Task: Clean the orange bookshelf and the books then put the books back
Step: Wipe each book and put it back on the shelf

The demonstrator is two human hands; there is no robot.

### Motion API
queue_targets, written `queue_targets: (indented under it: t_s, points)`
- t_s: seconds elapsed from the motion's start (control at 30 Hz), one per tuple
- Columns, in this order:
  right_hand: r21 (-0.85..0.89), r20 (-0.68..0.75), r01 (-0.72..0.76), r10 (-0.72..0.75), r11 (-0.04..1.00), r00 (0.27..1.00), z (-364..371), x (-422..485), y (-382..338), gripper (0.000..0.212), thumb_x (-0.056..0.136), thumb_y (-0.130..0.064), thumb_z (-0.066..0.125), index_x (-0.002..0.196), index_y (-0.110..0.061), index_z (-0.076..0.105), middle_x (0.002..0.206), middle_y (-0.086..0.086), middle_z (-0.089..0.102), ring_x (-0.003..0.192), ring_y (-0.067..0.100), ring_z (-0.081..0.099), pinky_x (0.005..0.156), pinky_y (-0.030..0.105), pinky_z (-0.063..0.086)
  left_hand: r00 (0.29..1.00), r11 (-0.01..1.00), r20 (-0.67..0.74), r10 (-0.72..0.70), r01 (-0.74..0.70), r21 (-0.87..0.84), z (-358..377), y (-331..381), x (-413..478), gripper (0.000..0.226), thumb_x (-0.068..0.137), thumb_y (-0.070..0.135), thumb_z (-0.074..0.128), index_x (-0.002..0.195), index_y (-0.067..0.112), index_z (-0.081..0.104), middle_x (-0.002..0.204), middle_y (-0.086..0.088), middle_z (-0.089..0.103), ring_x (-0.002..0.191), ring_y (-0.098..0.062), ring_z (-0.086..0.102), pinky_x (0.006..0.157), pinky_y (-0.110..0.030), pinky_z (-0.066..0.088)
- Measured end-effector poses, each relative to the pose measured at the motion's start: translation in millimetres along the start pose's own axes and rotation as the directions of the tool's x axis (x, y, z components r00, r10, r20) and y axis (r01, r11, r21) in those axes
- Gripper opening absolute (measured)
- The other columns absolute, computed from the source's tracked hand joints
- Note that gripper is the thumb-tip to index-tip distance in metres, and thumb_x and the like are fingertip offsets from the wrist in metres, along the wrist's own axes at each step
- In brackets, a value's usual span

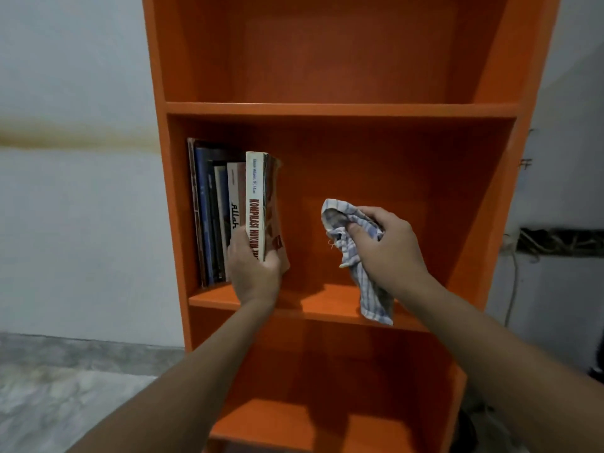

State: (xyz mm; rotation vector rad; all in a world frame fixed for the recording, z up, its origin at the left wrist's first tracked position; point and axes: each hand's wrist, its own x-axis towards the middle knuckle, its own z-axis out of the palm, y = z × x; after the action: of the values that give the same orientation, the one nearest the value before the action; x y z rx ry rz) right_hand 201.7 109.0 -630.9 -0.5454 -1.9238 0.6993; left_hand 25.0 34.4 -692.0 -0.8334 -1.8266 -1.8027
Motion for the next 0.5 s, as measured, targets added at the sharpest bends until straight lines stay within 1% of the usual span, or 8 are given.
queue_targets:
  t_s: [0.1, 0.2, 0.27, 0.33, 0.37, 0.4, 0.43, 0.5]
  points:
    - [0.032, 0.03, 0.011, -0.012, 0.999, 0.999, 10, 19, 8, 0.023, 0.098, -0.027, 0.057, 0.12, -0.029, 0.06, 0.115, -0.004, 0.063, 0.101, 0.014, 0.064, 0.083, 0.032, 0.056, 0.998, 0.97, -0.068, 0.0, 0.017, 0.244, 32, -19, 20, 0.039, 0.08, 0.008, 0.064, 0.115, 0.012, 0.047, 0.119, -0.009, 0.05, 0.117, -0.03, 0.045, 0.108, -0.052, 0.031]
    - [0.094, 0.029, 0.007, -0.01, 0.996, 1.0, 19, 30, 21, 0.021, 0.097, -0.026, 0.057, 0.117, -0.029, 0.062, 0.112, -0.004, 0.065, 0.097, 0.011, 0.065, 0.08, 0.03, 0.056, 0.999, 0.881, -0.028, -0.027, 0.037, 0.471, 54, -33, 27, 0.057, 0.08, 0.009, 0.064, 0.13, 0.008, 0.037, 0.148, -0.021, 0.025, 0.138, -0.038, 0.021, 0.113, -0.056, 0.016]
    - [0.135, 0.017, -0.009, 0.007, 0.991, 1.0, 25, 33, 31, 0.018, 0.097, -0.025, 0.058, 0.113, -0.032, 0.063, 0.108, -0.007, 0.066, 0.096, 0.009, 0.065, 0.079, 0.029, 0.056, 0.999, 0.785, 0.03, -0.02, -0.003, 0.619, 62, -49, 35, 0.085, 0.086, 0.013, 0.062, 0.148, 0.005, 0.005, 0.157, -0.028, 0.0, 0.145, -0.041, 0.002, 0.115, -0.055, 0.008]
    - [0.178, 0.018, -0.054, 0.052, 0.982, 0.998, 30, 34, 41, 0.016, 0.097, -0.025, 0.058, 0.109, -0.032, 0.064, 0.105, -0.006, 0.067, 0.09, 0.009, 0.067, 0.074, 0.027, 0.056, 0.984, 0.698, 0.059, 0.17, -0.163, 0.698, 64, -62, 49, 0.103, 0.088, 0.006, 0.056, 0.147, 0.009, -0.029, 0.158, -0.027, -0.012, 0.148, -0.036, -0.013, 0.118, -0.05, -0.003]
    - [0.196, 0.03, -0.082, 0.078, 0.977, 0.997, 32, 34, 44, 0.013, 0.097, -0.024, 0.058, 0.106, -0.031, 0.065, 0.102, -0.004, 0.068, 0.085, 0.01, 0.068, 0.068, 0.024, 0.056, 0.946, 0.594, 0.132, 0.295, -0.29, 0.75, 64, -67, 54, 0.104, 0.084, 0.0, 0.053, 0.148, 0.011, -0.029, 0.158, -0.025, -0.016, 0.147, -0.034, -0.02, 0.117, -0.048, -0.01]
    - [0.214, 0.044, -0.111, 0.104, 0.971, 0.994, 35, 34, 47, 0.011, 0.097, -0.024, 0.057, 0.101, -0.031, 0.064, 0.097, -0.002, 0.069, 0.078, 0.011, 0.069, 0.061, 0.021, 0.056, 0.885, 0.401, 0.259, 0.387, -0.414, 0.817, 65, -70, 57, 0.103, 0.081, -0.001, 0.05, 0.151, 0.012, -0.024, 0.157, -0.024, -0.022, 0.145, -0.034, -0.026, 0.115, -0.049, -0.016]
    - [0.235, 0.058, -0.138, 0.128, 0.962, 0.99, 38, 36, 50, 0.01, 0.098, -0.023, 0.057, 0.096, -0.03, 0.064, 0.092, -0.001, 0.07, 0.073, 0.012, 0.069, 0.056, 0.02, 0.055, 0.831, 0.177, 0.419, 0.366, -0.504, 0.845, 67, -69, 61, 0.098, 0.083, 0.005, 0.047, 0.151, 0.012, -0.022, 0.155, -0.024, -0.03, 0.142, -0.035, -0.031, 0.114, -0.052, -0.019]
    - [0.236, 0.071, -0.186, 0.174, 0.954, 0.982, 42, 35, 53, 0.009, 0.098, -0.024, 0.057, 0.091, -0.025, 0.063, 0.086, 0.003, 0.071, 0.07, 0.015, 0.068, 0.054, 0.022, 0.054, 0.794, -0.139, 0.581, 0.18, -0.564, 0.814, 69, -66, 64, 0.081, 0.096, 0.029, 0.035, 0.15, 0.011, -0.023, 0.148, -0.027, -0.04, 0.138, -0.04, -0.037, 0.11, -0.058, -0.022]
